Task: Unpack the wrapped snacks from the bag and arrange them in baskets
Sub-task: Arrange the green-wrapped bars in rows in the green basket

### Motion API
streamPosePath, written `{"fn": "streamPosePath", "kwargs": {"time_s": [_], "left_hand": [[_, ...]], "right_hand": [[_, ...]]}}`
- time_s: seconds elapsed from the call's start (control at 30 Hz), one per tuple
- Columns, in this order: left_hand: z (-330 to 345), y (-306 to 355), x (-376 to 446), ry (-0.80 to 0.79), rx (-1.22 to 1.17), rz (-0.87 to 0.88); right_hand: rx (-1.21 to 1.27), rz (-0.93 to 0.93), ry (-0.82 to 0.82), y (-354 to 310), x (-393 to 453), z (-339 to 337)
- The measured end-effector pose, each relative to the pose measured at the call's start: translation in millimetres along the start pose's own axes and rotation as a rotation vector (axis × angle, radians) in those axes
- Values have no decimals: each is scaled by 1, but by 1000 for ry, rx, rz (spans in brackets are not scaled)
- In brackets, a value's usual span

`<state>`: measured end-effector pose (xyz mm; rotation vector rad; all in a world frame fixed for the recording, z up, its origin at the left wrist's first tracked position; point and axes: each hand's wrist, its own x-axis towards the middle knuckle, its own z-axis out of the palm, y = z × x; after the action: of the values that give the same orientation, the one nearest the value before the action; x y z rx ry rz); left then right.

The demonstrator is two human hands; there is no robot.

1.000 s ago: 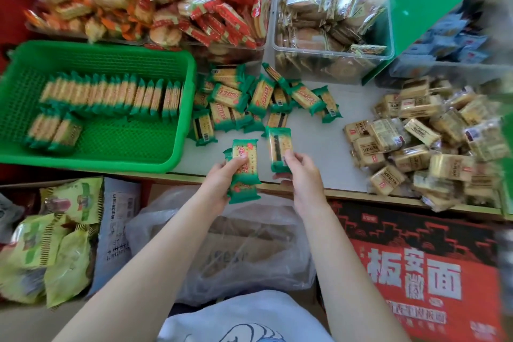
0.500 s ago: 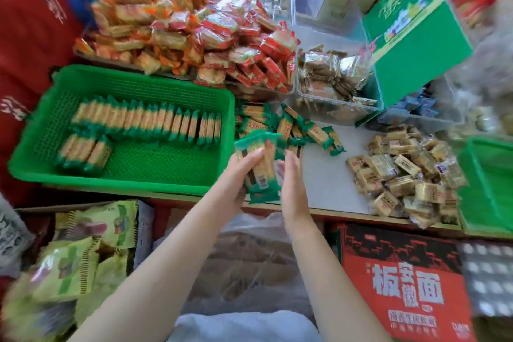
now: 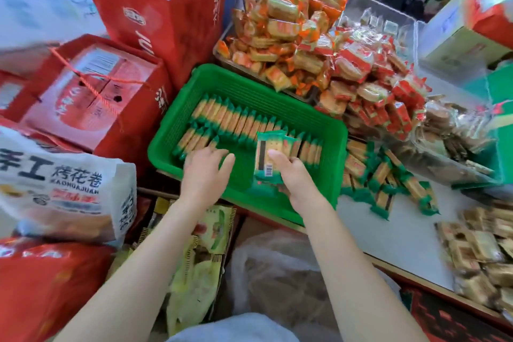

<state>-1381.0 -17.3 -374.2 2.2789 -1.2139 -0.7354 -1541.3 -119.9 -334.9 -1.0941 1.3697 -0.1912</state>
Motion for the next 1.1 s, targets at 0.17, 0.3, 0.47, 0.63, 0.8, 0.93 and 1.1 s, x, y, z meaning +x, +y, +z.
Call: {"fn": "streamPosePath", "kwargs": {"time_s": [0.17,0.3,0.47,0.63,0.8,0.93,1.1], "left_hand": [[-5,-63,3,129,365,55],[-4,-65,-1,180,332,92],[0,-71,-2,220,338,120],[2,-73,-2,230,304,124],[3,-74,-2,242,304,129],[2,-74,-3,248,305,130],[4,-75,-3,249,311,121]], "right_hand": [[-219,225,-130,-18,55,42],[-438,151,98,-12,78,87],[-561,146,90,9,81,113],[-507,131,111,9,89,108],[-402,115,169,6,92,108],[-111,210,155,5,92,108],[-43,221,68,9,89,107]]}}
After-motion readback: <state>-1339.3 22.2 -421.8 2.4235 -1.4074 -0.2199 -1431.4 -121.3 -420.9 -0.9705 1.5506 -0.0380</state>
